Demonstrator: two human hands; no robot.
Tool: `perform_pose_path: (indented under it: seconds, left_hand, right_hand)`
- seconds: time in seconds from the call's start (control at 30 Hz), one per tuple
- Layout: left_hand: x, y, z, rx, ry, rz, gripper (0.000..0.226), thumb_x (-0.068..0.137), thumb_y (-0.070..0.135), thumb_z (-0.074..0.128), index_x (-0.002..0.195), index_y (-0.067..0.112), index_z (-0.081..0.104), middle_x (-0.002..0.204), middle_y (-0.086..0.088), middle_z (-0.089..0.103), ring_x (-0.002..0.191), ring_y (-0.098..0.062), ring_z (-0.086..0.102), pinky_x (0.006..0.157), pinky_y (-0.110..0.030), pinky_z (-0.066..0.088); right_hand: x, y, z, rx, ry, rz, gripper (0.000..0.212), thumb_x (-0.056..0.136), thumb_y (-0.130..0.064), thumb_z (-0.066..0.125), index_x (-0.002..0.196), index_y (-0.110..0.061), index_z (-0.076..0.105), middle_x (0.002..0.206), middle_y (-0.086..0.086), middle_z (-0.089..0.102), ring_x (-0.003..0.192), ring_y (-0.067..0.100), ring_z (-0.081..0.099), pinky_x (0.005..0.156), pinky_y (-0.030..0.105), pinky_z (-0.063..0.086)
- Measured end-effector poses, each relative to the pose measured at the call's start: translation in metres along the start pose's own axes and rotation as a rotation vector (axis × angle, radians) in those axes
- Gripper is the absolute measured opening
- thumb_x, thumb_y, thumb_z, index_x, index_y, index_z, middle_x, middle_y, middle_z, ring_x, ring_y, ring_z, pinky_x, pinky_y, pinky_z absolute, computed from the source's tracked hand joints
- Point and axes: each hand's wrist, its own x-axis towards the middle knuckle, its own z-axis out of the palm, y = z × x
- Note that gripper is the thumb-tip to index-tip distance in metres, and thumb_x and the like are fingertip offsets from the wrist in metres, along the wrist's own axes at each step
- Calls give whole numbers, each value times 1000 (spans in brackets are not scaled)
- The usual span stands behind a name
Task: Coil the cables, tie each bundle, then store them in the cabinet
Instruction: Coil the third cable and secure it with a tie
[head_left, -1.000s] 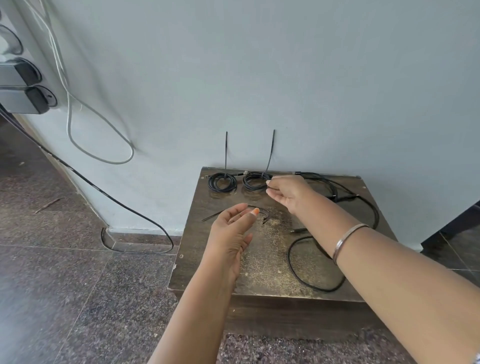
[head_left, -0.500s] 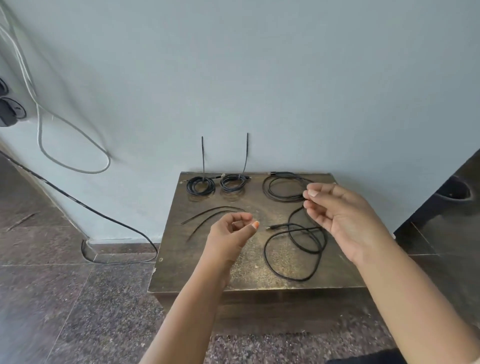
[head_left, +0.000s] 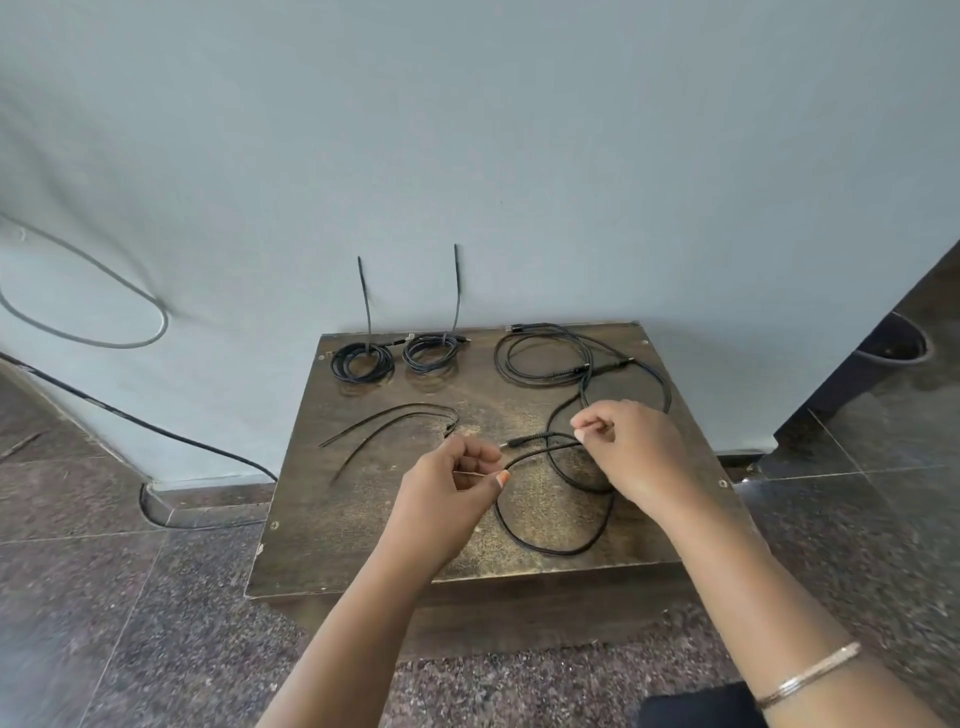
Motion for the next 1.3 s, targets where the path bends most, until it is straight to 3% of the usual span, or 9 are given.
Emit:
perform_pose_path:
  seconds: [0.2, 0.37, 0.67, 0.77, 0.83, 0.97, 1.13, 1.23, 1.3]
  left_hand:
    - [-1, -5, 4, 96, -47, 17, 14, 82, 22, 70, 87, 33, 63, 84, 15, 68, 76, -1, 63, 73, -19, 51]
    - [-4, -6, 8, 227, -134, 22, 13, 86, 23, 65, 94, 33, 65, 91, 13, 66, 88, 2, 61, 83, -20, 51]
    - [-6, -3, 14, 417, -190, 159, 35, 93, 21, 55, 128, 24, 56, 127, 12, 59, 104, 2, 54, 83, -4, 36]
    - [-7, -1, 15, 396, -157, 140, 29, 96, 28, 50, 124, 28, 58, 99, 14, 63, 84, 2, 54, 65, 0, 36]
    - [-8, 3, 13, 326, -109, 100, 25, 98, 33, 45, 118, 30, 60, 77, 13, 60, 64, -2, 53, 52, -8, 36]
    - [-7, 9, 9, -75, -191, -49, 34, 98, 42, 40, 112, 23, 63, 101, 4, 70, 89, -8, 64, 84, -27, 49]
    - [-13, 14, 7, -422, -398, -96, 39, 93, 42, 44, 111, 14, 66, 93, 0, 72, 91, -20, 66, 87, -31, 52]
    - [-12, 18, 4, -680, -441, -190, 30, 92, 31, 49, 92, 8, 68, 65, 2, 51, 60, -11, 54, 64, -27, 55]
    - [-11, 22, 0, -965, -498, -315, 25, 92, 26, 49, 81, 10, 65, 59, 4, 36, 43, -3, 34, 41, -16, 39]
  right_hand:
    - [-3, -2, 7, -224, -46, 85, 20, 89, -18, 62, 108, -22, 59, 104, -3, 65, 93, 19, 61, 69, 27, 48]
    - [-4, -3, 6, -217, -25, 84, 26, 88, -3, 55, 109, -17, 53, 98, 1, 65, 87, 21, 60, 66, 28, 46]
    - [-10, -19, -45, 15, -180, 128, 11, 77, -17, 60, 79, -28, 60, 67, -9, 69, 66, 10, 67, 59, 24, 51]
    - [-15, -22, -54, 139, -232, 108, 14, 77, -14, 62, 76, -27, 66, 58, -10, 67, 56, 1, 65, 58, 26, 54]
    - [-18, -24, -59, 223, -288, 60, 15, 79, -13, 64, 76, -26, 69, 62, -8, 66, 53, -2, 62, 57, 22, 49]
    - [-22, -24, -64, 428, -392, 6, 16, 81, -13, 70, 78, -28, 73, 68, -5, 64, 55, 1, 58, 56, 19, 46]
    - [-19, -20, -58, 759, -442, 28, 12, 83, -11, 71, 90, -20, 75, 69, -7, 65, 57, 4, 53, 53, 16, 45]
    - [-16, -16, -51, 1038, -565, 200, 17, 79, -9, 71, 94, -13, 74, 74, -5, 65, 50, 3, 44, 42, 13, 36]
    - [-14, -17, -46, 1164, -646, 285, 21, 73, -11, 72, 94, -12, 74, 77, -4, 68, 45, 0, 38, 37, 11, 29]
